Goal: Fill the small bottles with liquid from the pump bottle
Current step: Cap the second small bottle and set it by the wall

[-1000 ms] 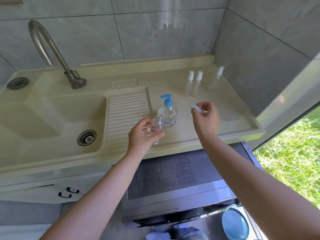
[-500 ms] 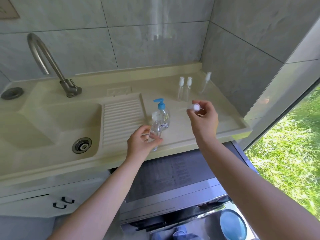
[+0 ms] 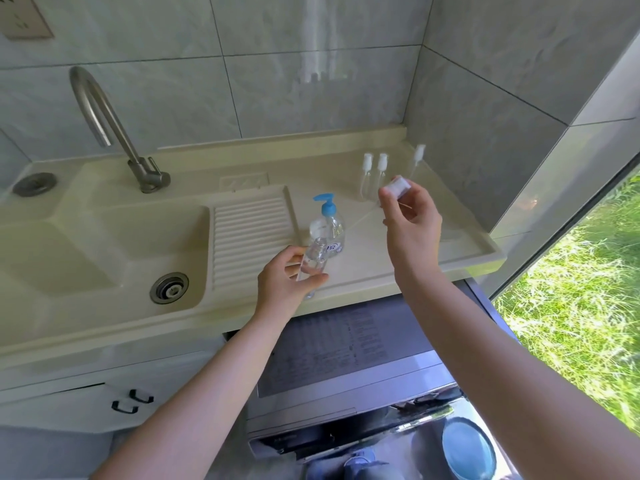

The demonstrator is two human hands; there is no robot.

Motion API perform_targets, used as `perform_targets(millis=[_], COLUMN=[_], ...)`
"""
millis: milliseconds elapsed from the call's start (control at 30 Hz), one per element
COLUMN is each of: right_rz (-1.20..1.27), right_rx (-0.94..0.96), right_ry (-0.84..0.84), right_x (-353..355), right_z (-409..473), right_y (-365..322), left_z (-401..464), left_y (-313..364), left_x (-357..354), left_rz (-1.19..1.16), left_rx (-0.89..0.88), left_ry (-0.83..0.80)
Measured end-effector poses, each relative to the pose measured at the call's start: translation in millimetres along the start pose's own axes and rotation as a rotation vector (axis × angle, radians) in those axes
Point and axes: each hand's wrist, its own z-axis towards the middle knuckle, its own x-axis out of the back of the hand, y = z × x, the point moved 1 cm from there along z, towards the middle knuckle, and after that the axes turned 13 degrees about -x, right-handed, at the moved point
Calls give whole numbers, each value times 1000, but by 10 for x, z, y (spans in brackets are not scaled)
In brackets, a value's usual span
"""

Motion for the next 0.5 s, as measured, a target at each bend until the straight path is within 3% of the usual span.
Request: perform_targets(millis=[500], right_rz=[23], right_rx=[116], right_ry=[-70], right_x=[-136], right_z=[-172], right_y=[-97], left_z=[-44], left_y=[-44], left_x=[135], left_rz=[12], left_rx=[-37], left_ry=[9])
